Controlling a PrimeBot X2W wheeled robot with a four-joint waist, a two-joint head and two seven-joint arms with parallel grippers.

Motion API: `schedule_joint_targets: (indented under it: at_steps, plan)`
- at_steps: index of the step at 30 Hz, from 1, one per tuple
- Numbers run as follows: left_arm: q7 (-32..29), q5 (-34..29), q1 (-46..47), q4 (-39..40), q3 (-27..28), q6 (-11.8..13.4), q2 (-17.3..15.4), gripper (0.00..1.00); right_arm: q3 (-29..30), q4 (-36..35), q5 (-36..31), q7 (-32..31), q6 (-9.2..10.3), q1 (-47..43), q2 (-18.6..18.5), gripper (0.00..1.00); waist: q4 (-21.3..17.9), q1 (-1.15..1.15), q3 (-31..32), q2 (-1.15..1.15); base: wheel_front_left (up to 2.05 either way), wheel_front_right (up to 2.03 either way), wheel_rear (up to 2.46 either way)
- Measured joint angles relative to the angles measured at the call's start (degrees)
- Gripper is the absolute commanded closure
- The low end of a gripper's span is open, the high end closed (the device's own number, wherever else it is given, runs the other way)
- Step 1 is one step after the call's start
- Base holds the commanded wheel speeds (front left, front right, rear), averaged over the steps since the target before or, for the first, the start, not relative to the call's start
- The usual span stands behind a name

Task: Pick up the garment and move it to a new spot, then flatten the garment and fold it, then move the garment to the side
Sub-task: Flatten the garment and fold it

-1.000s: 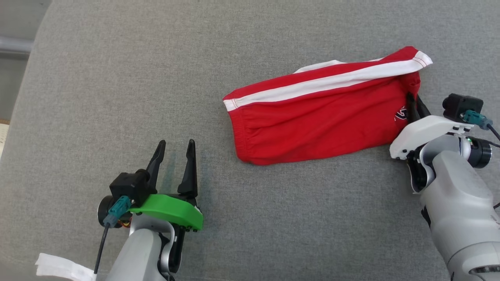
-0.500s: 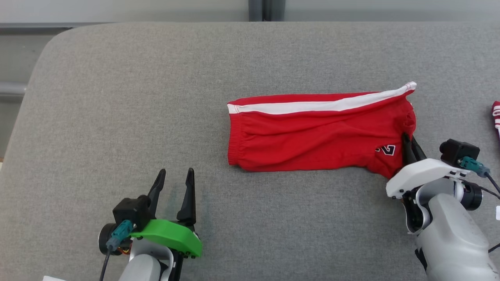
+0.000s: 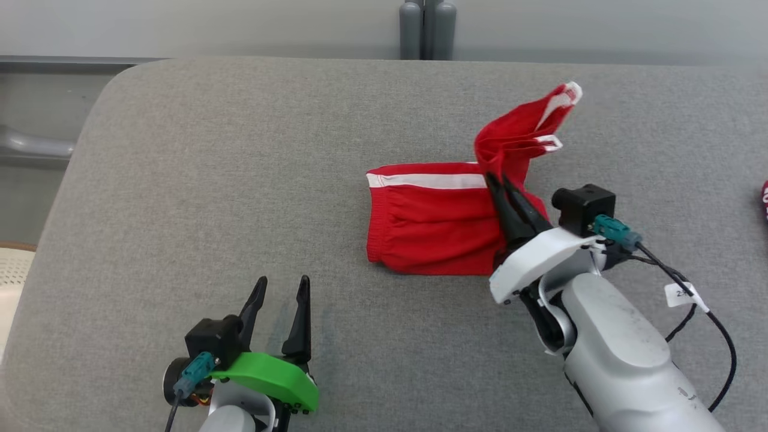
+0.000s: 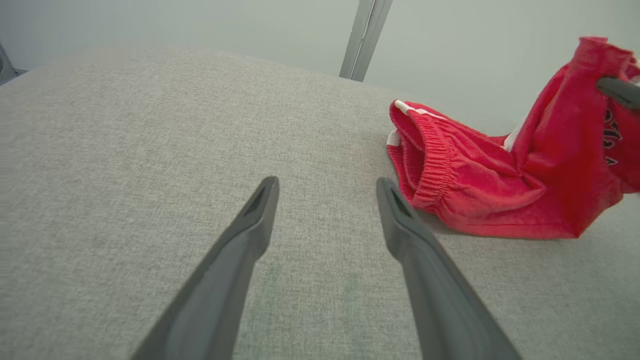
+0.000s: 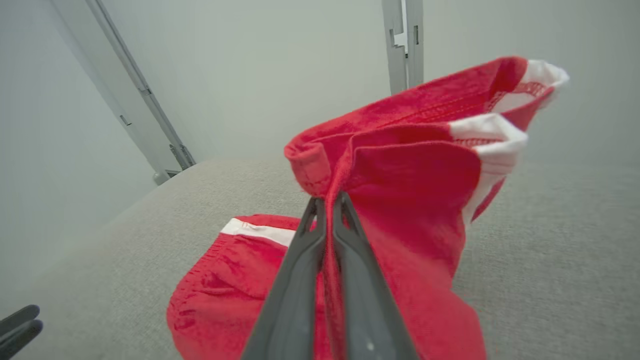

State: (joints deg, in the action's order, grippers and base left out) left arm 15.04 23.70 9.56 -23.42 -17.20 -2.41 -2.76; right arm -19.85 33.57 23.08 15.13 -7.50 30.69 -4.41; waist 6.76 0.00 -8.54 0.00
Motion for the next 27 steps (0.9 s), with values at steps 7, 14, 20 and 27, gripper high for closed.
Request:
schedule_joint_targets:
  at_steps: [7, 14, 20, 27]
  plan:
    - [0.0, 0.3, 0.0, 0.4, -1.2, 0.4, 0.0, 0.0, -7.8, 4.5, 1.8, 0.0, 0.0, 1.8, 0.9, 1.0, 3.4, 0.0, 0.0, 0.0, 0.0, 0.0, 0.0]
    - [0.0, 0.4, 0.3, 0.7, -1.9, 0.9, 0.0, 0.0, -12.6, 8.2, 6.4, 0.0, 0.01, 2.7, 1.4, 0.0, 5.3, 0.0, -0.9, 0.0, 0.0, 0.0, 0.0]
    - [0.0, 0.4, 0.5, 0.6, -1.3, 1.5, 0.0, 0.0, -15.5, 7.3, 9.6, 0.0, 0.01, 4.0, 1.6, 0.0, 4.5, 0.0, -1.0, 0.0, 0.0, 0.0, 0.0]
    - [0.0, -0.5, 0.5, 1.2, 0.5, 2.1, 0.0, 0.0, -5.1, 1.1, 2.6, 0.0, 0.01, 2.3, 1.5, 0.0, 2.3, 0.0, -0.9, 0.0, 0.0, 0.0, 0.0]
